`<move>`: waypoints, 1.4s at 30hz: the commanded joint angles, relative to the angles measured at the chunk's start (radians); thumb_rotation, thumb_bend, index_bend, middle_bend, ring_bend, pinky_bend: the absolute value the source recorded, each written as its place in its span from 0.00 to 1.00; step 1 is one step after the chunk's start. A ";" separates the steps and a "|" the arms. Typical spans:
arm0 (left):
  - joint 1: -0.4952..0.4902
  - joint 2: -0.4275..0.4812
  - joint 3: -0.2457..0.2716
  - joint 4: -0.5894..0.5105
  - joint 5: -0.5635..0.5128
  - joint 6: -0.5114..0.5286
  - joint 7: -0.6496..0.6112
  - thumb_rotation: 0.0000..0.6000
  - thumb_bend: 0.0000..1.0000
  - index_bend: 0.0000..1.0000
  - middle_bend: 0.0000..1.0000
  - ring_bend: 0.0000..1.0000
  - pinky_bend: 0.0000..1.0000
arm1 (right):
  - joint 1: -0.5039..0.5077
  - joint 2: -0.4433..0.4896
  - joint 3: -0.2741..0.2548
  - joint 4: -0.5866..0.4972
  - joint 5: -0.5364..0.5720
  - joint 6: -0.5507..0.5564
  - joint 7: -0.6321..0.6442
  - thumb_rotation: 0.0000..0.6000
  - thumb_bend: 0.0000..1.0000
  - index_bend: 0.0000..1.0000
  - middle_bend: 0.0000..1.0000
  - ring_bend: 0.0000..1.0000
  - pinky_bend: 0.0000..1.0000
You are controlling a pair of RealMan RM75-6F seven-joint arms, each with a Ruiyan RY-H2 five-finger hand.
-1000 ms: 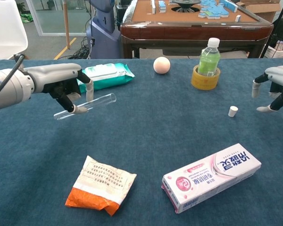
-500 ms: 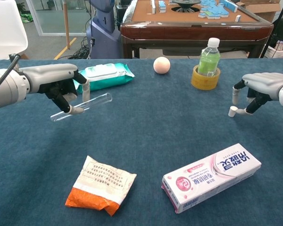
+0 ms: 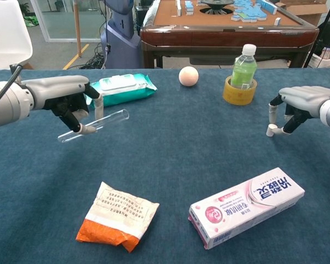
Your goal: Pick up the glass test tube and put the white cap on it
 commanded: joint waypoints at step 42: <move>0.020 0.051 -0.059 -0.053 -0.009 -0.017 -0.117 1.00 0.32 0.56 0.92 0.96 1.00 | -0.048 0.286 0.111 -0.513 -0.213 0.100 0.260 1.00 0.39 0.57 0.97 1.00 1.00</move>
